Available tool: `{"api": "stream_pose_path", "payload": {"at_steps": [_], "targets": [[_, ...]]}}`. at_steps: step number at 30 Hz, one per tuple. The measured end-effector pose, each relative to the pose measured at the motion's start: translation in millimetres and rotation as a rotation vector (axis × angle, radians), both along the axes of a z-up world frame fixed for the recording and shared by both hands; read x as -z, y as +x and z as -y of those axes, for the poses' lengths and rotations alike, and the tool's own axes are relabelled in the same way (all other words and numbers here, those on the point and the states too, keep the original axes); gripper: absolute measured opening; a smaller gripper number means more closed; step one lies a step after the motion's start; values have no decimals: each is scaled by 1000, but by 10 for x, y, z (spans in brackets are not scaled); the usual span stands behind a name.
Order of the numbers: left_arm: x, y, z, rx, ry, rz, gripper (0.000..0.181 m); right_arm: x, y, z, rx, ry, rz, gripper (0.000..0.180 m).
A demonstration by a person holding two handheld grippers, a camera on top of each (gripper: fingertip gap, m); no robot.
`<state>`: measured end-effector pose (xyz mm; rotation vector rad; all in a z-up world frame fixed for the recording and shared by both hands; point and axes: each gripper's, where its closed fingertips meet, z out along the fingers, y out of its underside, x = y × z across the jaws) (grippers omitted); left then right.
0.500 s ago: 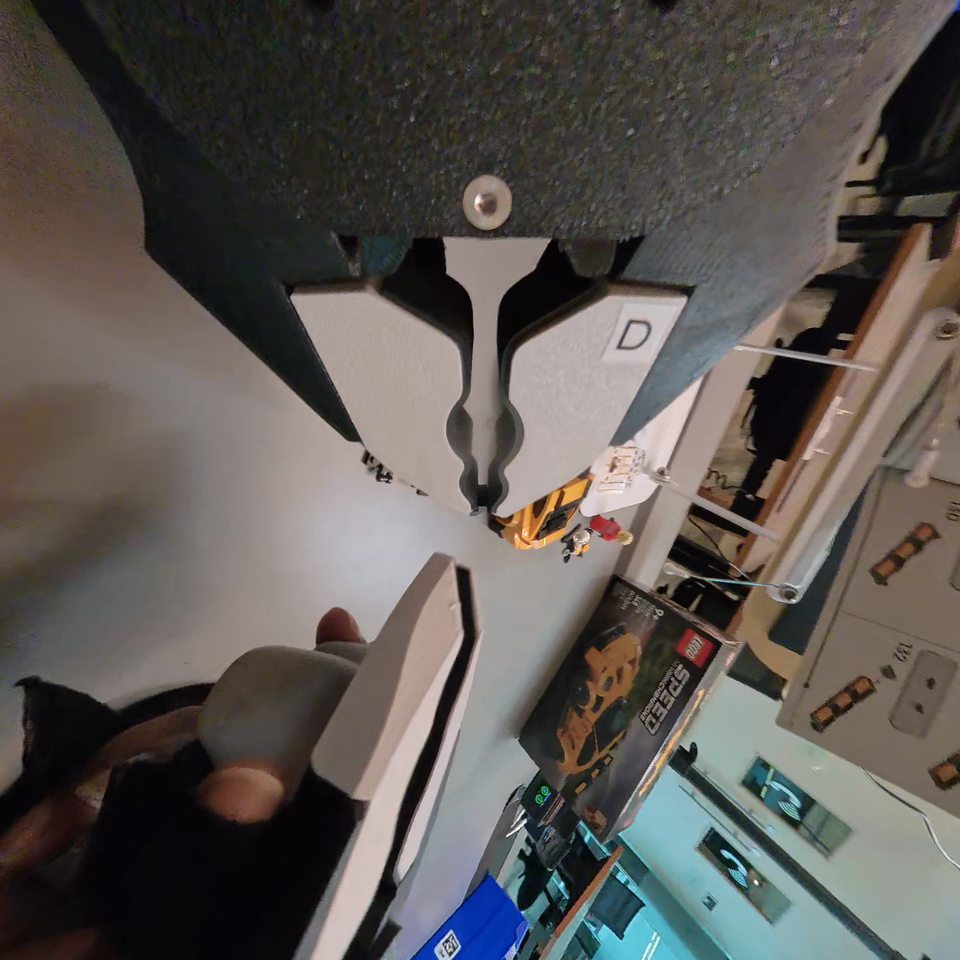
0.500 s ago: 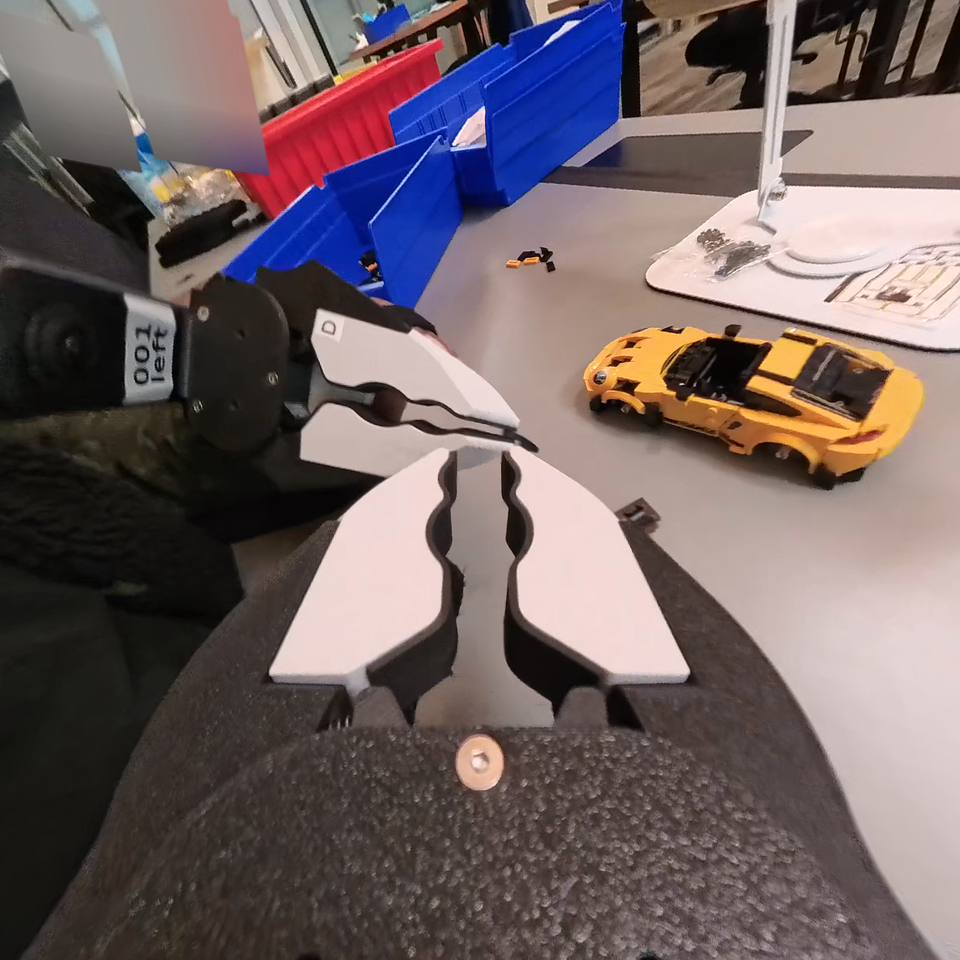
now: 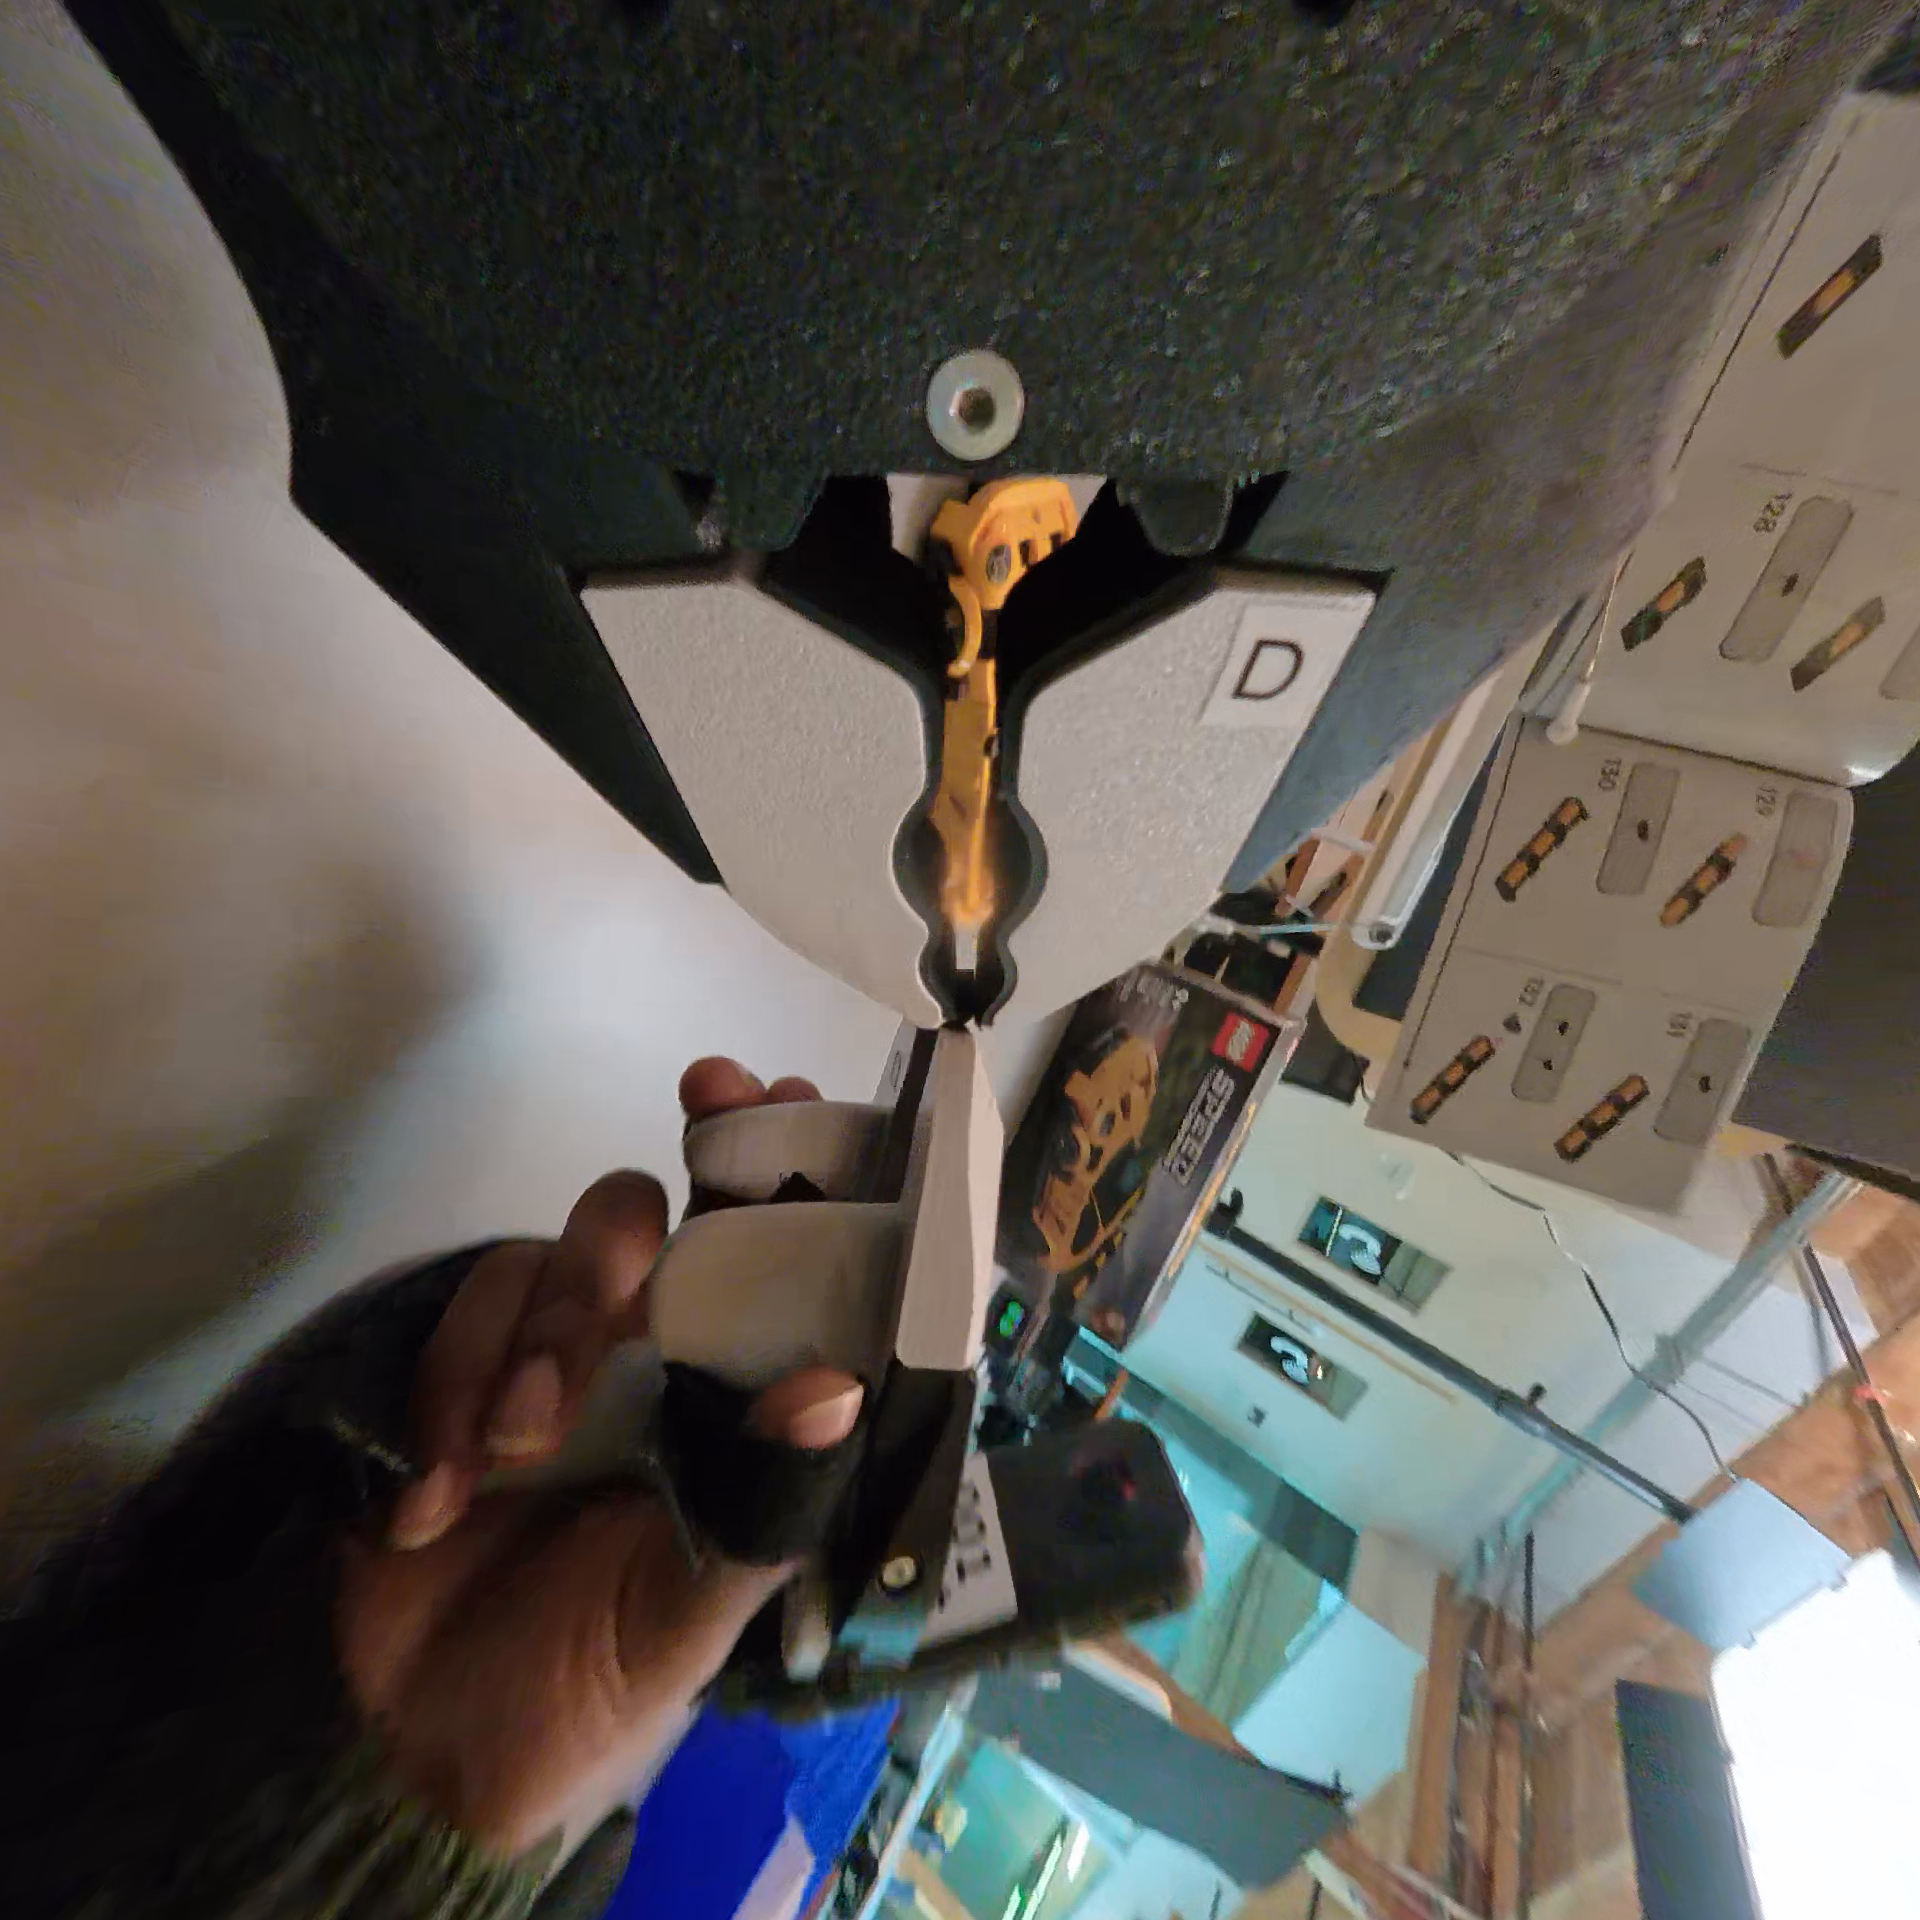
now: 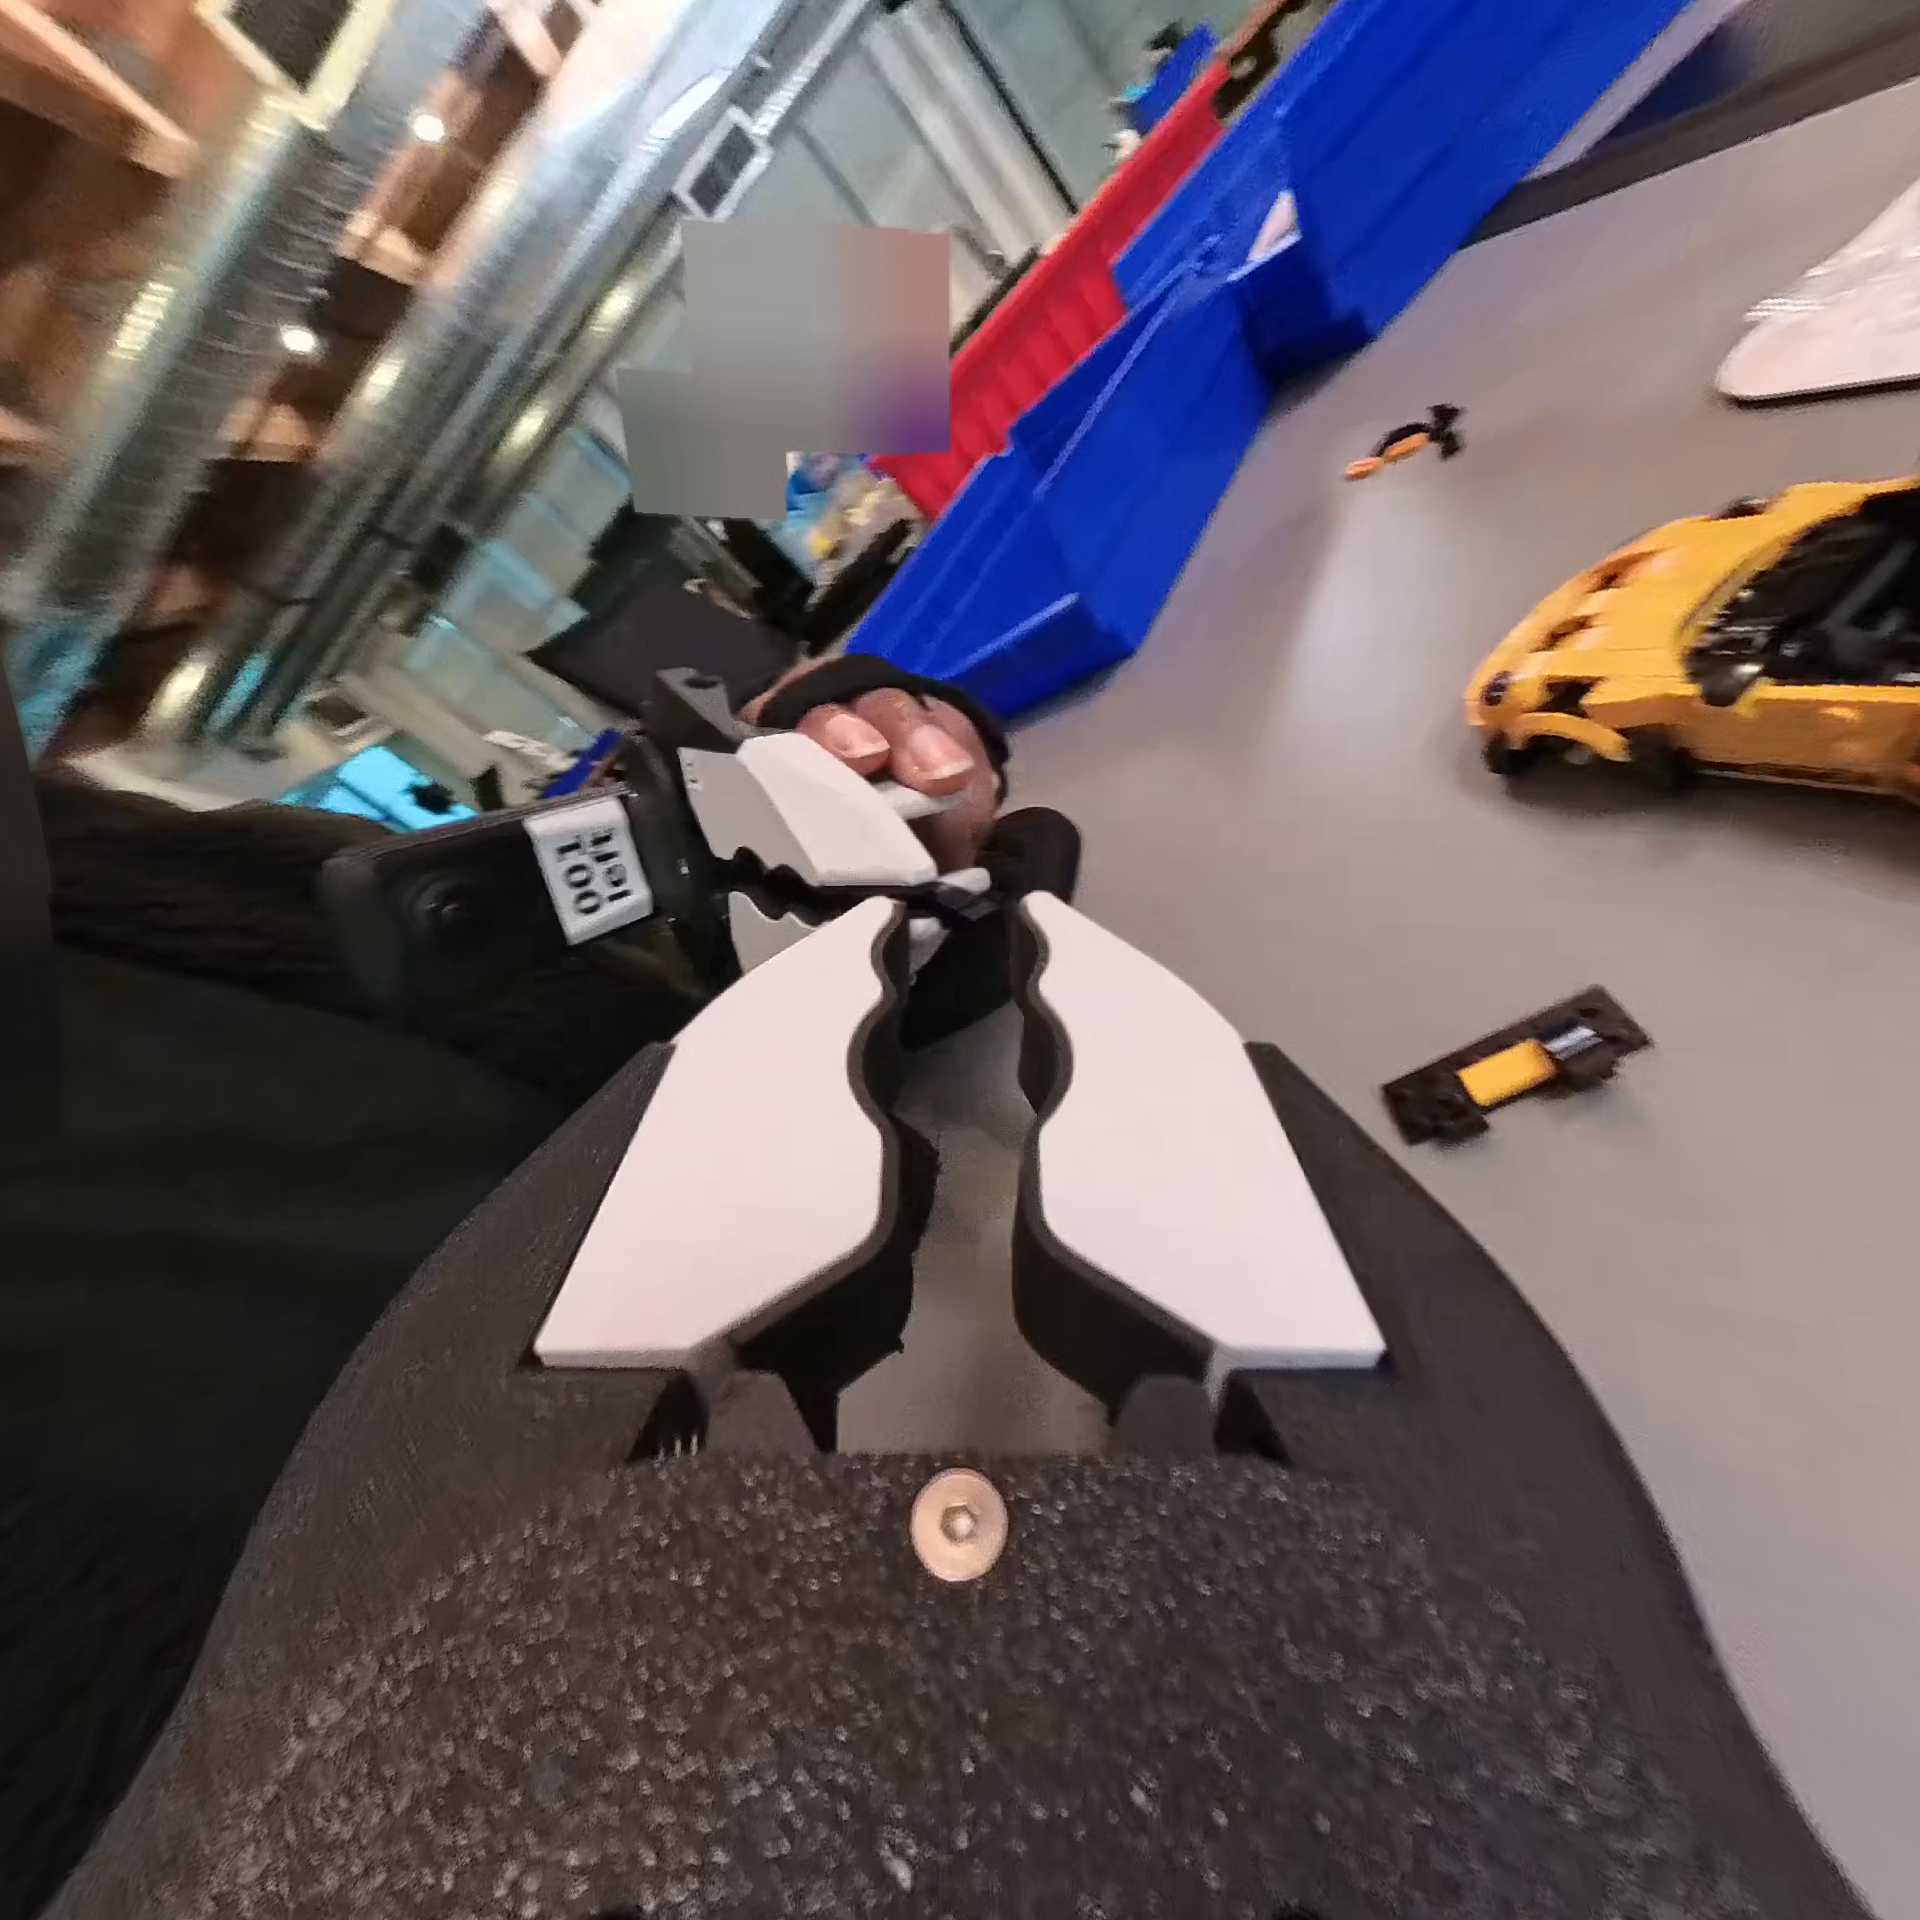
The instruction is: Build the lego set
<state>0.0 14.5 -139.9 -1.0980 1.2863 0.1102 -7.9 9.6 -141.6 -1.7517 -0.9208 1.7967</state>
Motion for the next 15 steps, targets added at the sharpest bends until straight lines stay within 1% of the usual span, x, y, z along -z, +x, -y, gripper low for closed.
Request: {"api": "stream_pose_path", "payload": {"at_steps": [3, 5, 7, 10, 12, 15], "targets": [[-95, 39, 107, 70, -3, 61, 3, -103, 16, 102, -74, -9, -68, 13], [-136, 41, 140, 102, -27, 100, 3, -134, 29, 122, -88, -2, -86, 12], [-139, 32, 118, 106, -74, 133, 3, -130, 35, 99, -71, 17, -83, 9], [-86, 16, 61, 115, -202, 190, 4, -79, 28, 30, -16, 79, -30, 9], [-62, -15, -2, 115, -326, 257, 9, -15, 32, -66, 53, 175, 54, 9], [22, -87, -121, 102, -551, 352, 15, 130, 62, -271, 195, 426, 257, 9]]}}
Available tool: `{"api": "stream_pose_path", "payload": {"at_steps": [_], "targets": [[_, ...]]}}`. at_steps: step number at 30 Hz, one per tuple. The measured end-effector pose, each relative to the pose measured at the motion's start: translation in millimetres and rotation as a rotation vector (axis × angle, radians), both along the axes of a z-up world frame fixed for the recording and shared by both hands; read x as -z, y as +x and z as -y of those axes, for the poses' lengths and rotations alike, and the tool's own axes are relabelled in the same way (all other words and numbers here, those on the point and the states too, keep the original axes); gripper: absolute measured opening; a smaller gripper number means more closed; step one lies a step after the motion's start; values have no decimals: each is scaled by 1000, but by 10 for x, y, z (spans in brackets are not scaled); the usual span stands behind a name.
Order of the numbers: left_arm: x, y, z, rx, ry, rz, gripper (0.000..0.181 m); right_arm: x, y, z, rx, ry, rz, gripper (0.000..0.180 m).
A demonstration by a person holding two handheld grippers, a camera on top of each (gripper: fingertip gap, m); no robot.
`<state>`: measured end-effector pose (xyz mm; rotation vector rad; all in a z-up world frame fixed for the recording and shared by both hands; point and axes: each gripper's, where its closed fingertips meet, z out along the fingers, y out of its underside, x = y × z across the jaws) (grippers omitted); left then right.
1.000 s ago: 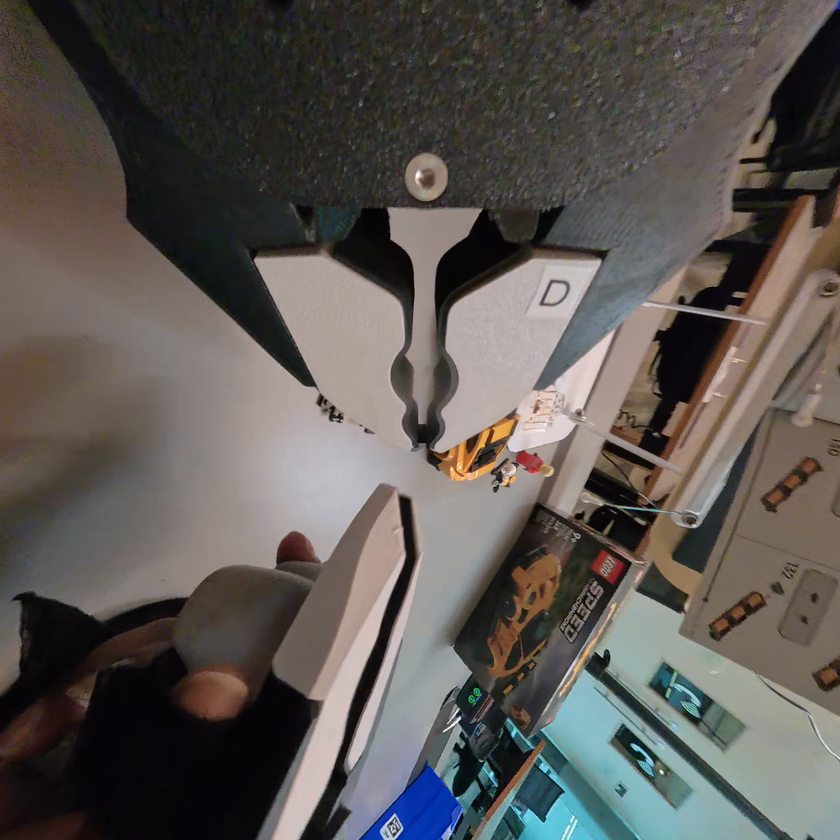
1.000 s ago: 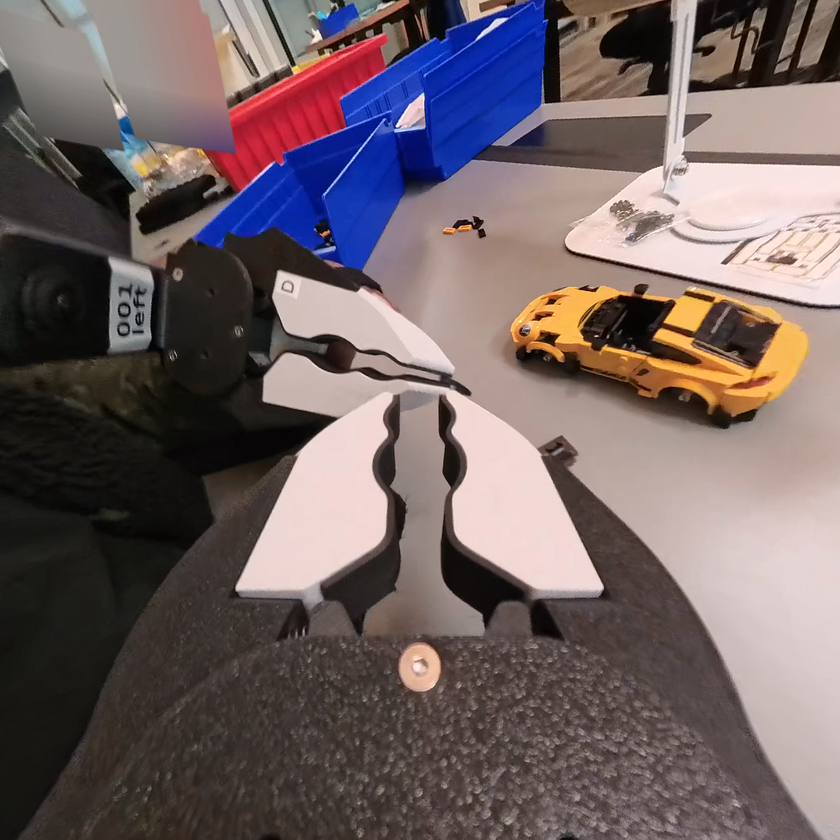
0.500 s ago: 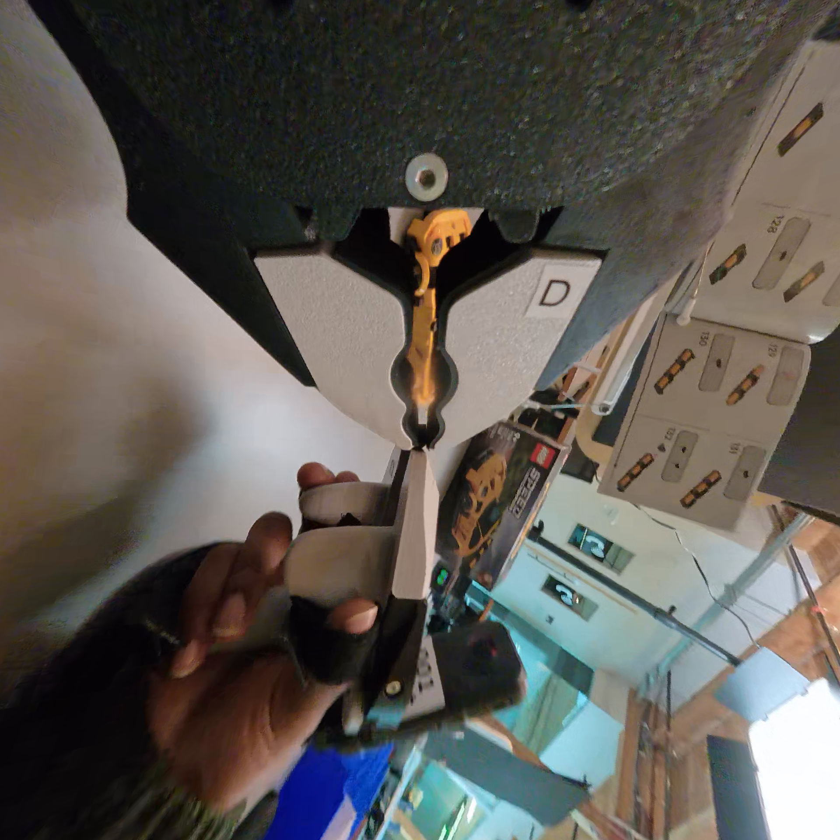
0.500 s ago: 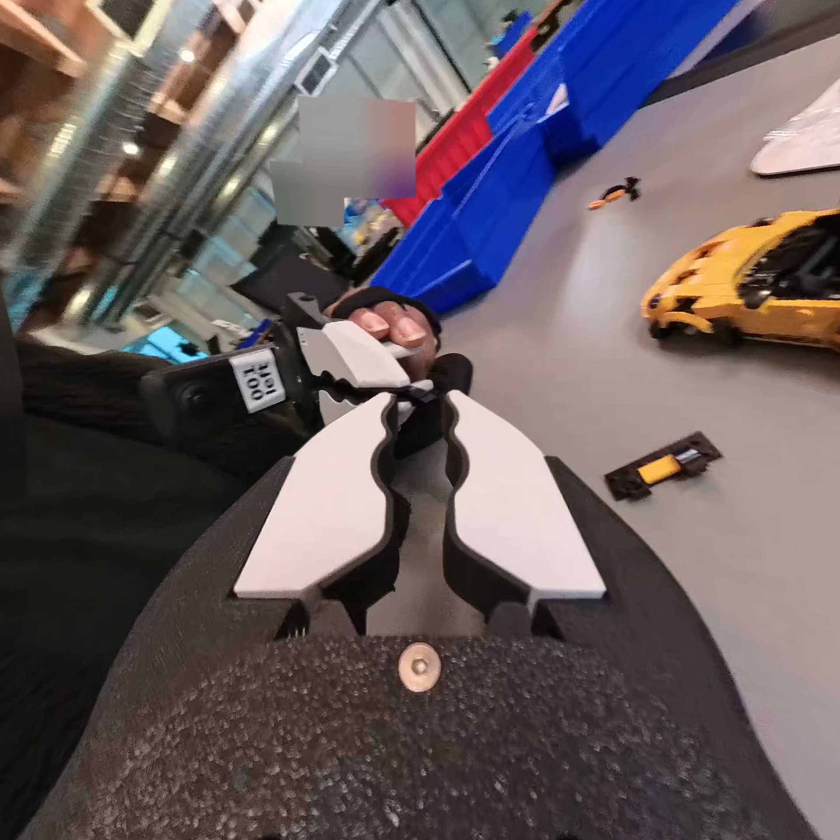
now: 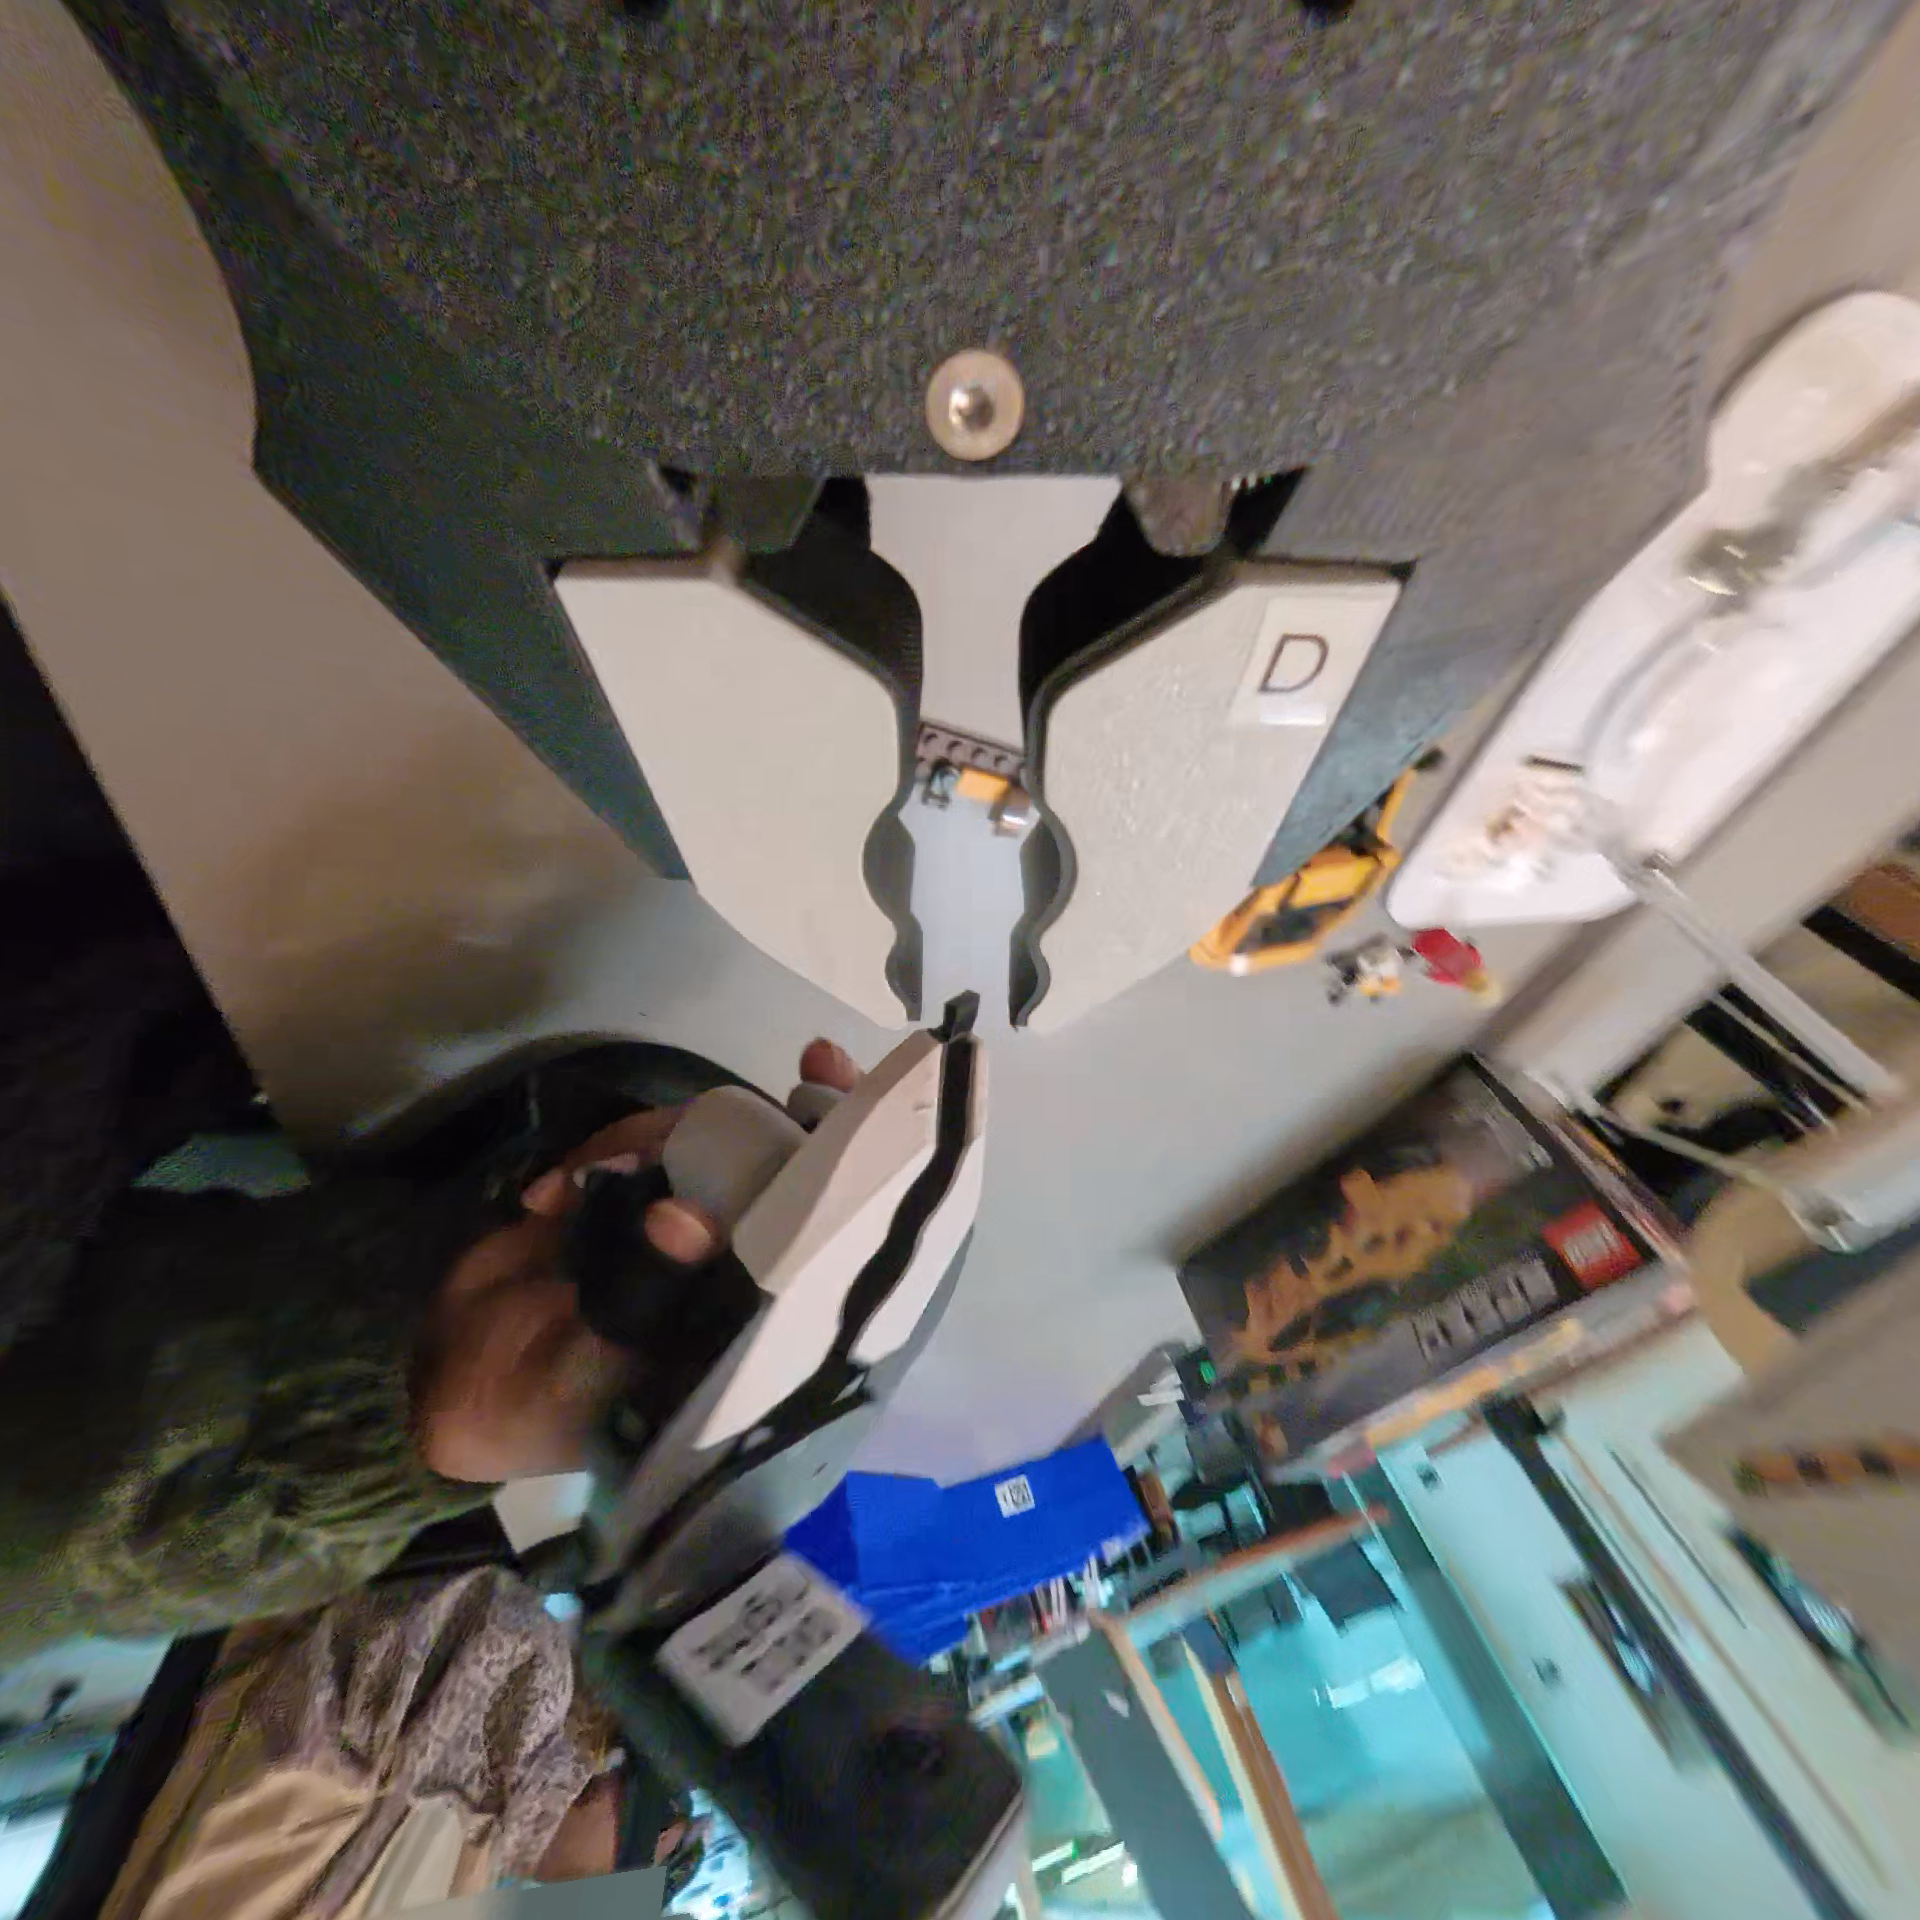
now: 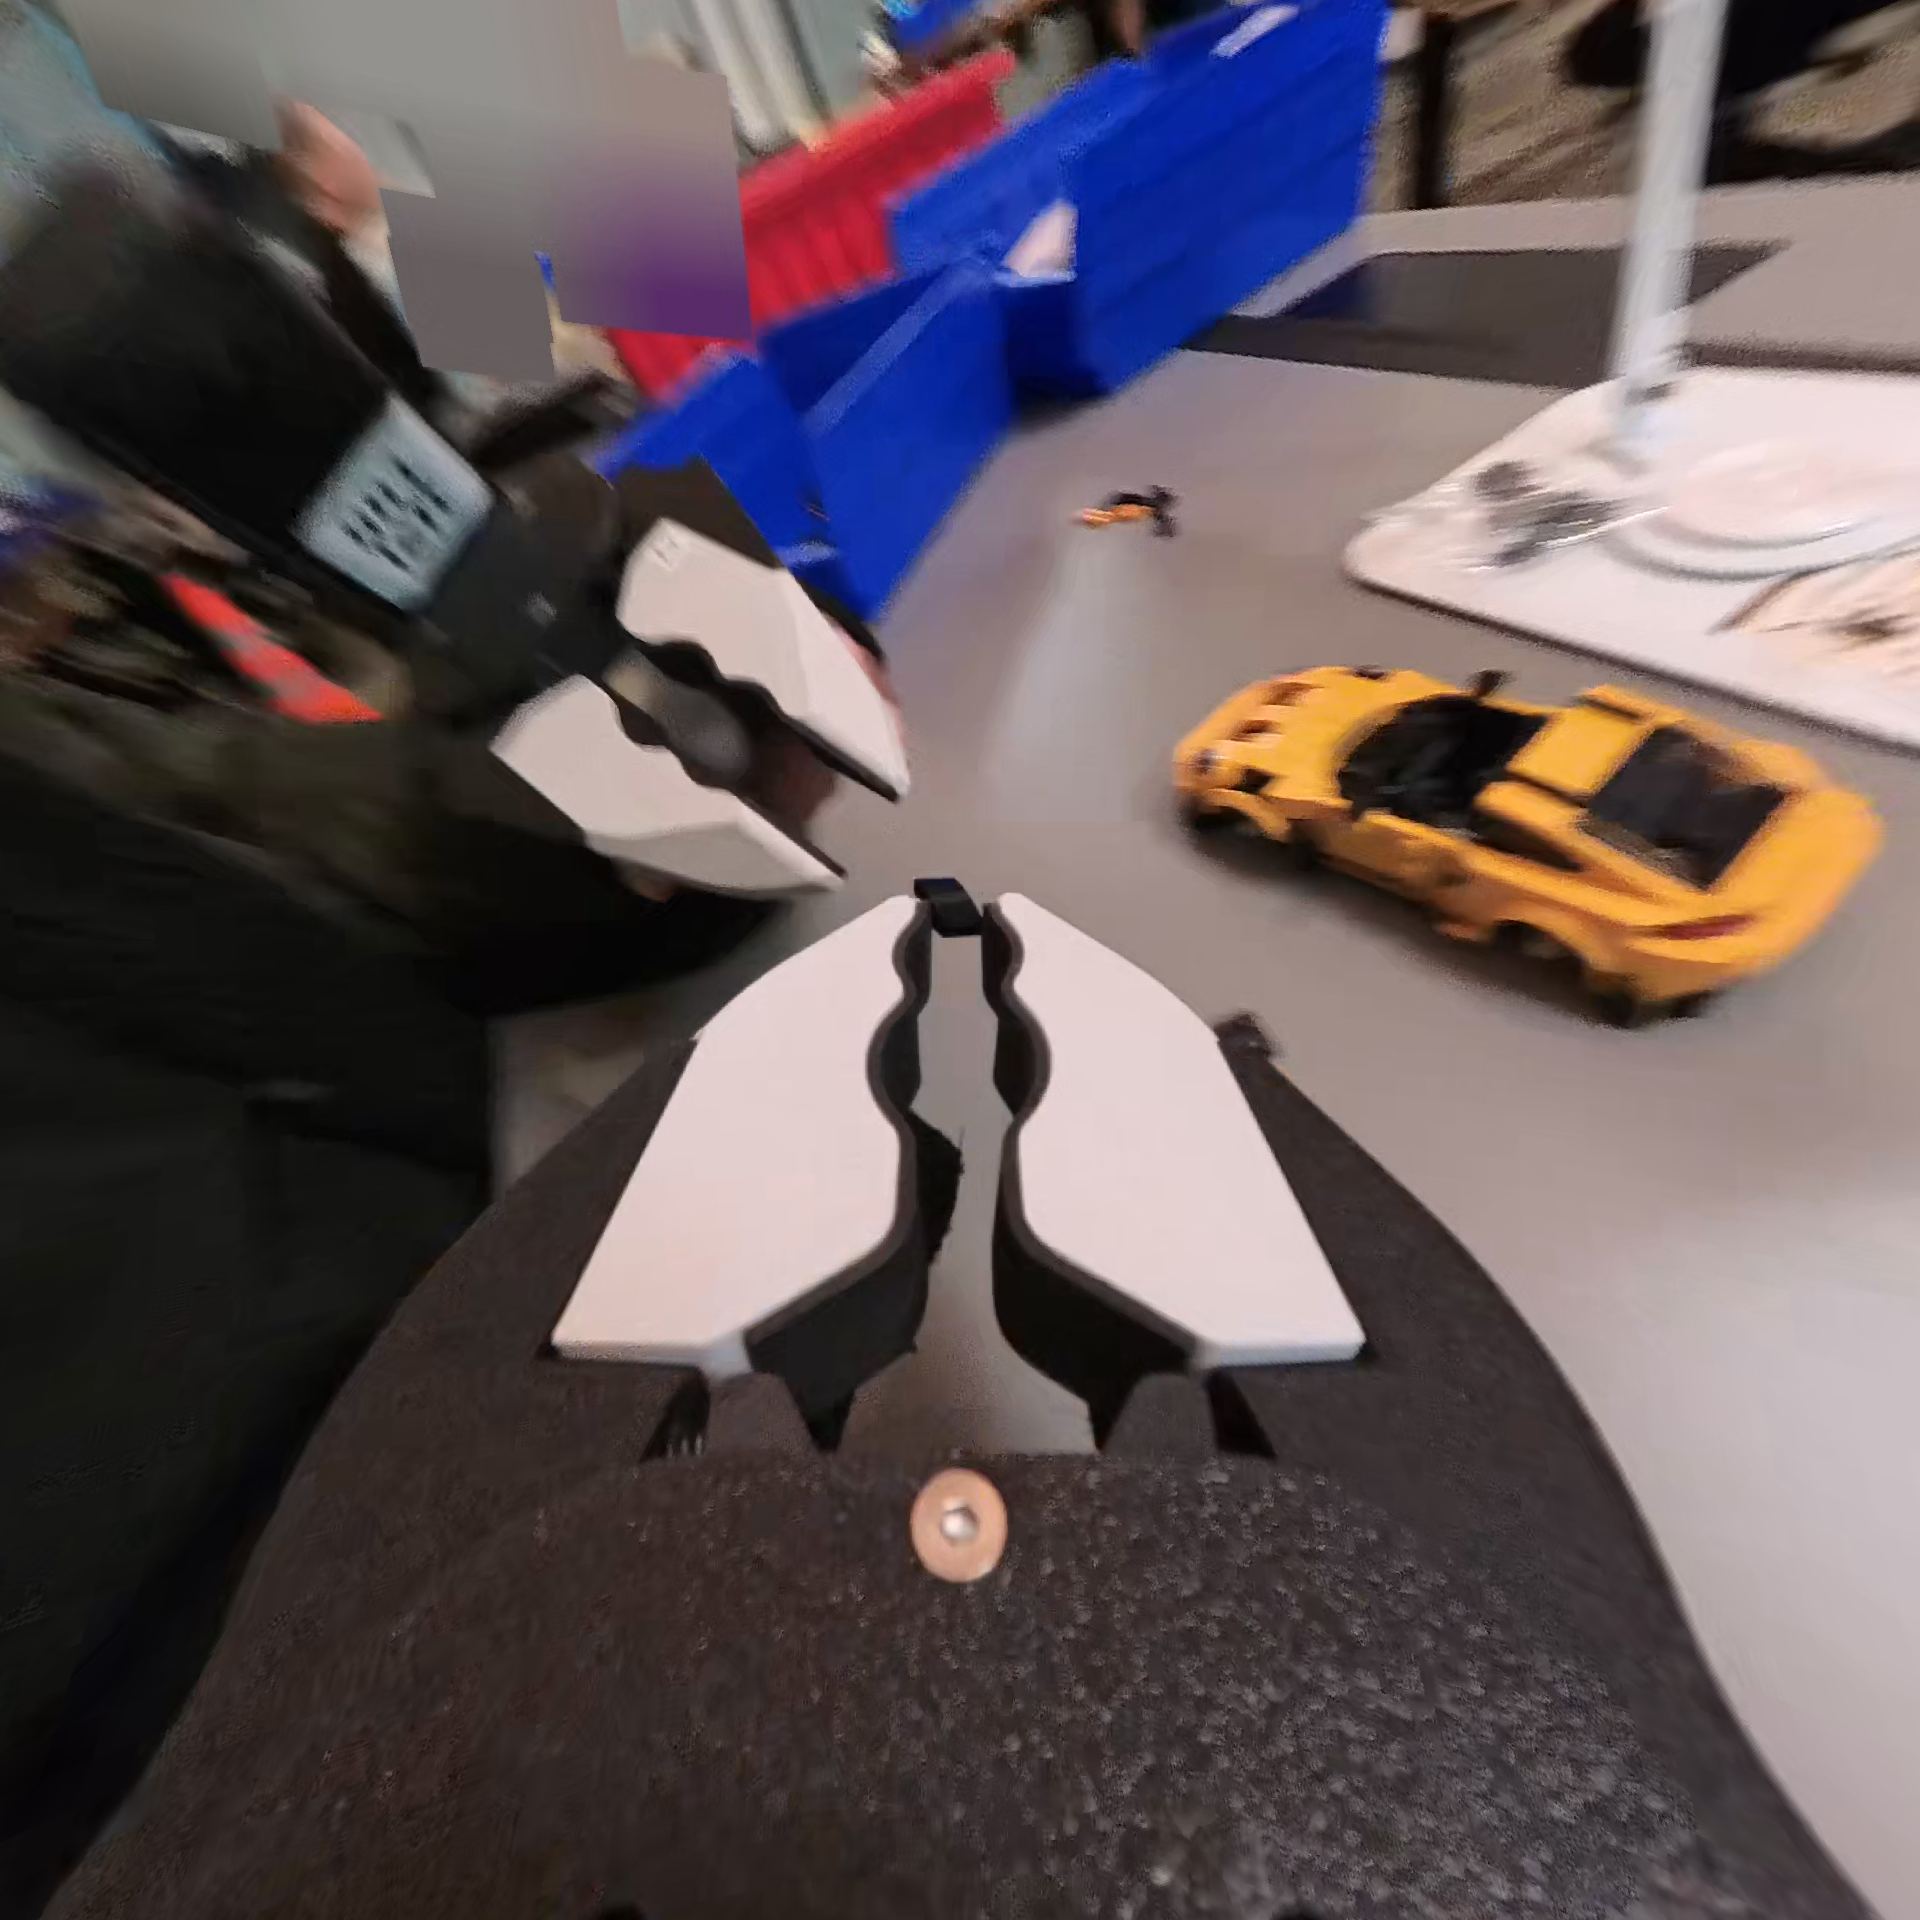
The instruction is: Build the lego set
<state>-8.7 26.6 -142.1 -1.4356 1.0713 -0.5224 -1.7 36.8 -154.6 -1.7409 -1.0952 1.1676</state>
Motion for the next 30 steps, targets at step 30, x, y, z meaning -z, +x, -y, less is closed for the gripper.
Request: {"api": "stream_pose_path", "payload": {"at_steps": [30], "targets": [[524, -54, -118, 20, -308, -85, 17, 350, -80, 9, 140, 427, 257, 9]]}}
